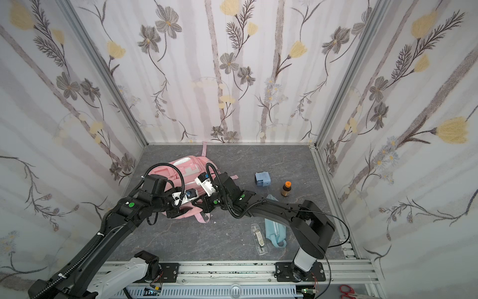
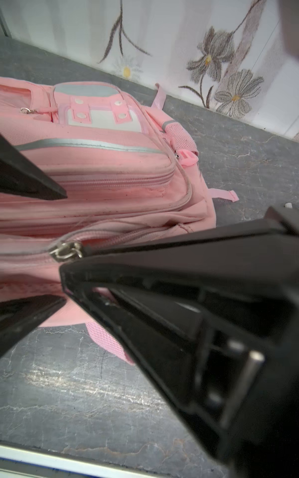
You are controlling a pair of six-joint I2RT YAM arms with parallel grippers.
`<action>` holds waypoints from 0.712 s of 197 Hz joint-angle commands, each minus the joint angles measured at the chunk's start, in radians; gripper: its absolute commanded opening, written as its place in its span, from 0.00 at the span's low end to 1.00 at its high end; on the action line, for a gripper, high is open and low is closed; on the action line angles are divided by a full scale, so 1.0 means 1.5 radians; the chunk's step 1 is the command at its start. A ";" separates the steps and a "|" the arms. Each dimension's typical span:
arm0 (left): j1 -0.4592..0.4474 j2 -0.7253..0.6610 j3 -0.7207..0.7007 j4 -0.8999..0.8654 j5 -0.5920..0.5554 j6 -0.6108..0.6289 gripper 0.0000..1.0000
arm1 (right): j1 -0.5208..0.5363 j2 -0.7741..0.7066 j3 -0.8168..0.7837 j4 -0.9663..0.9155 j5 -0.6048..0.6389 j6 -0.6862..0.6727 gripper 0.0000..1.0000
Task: Pack books, pencil case, and school supplies into a backpack
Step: Zip the student bag at the center of the table.
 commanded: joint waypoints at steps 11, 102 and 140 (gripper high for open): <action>0.000 -0.007 -0.013 0.028 -0.050 0.007 0.26 | 0.000 -0.014 0.001 0.038 -0.021 -0.025 0.00; 0.015 -0.064 -0.038 0.067 -0.081 0.025 0.00 | -0.074 -0.040 -0.070 -0.071 0.010 -0.056 0.00; 0.024 -0.108 -0.068 0.085 -0.110 0.034 0.00 | -0.139 -0.036 -0.081 -0.150 0.011 -0.067 0.00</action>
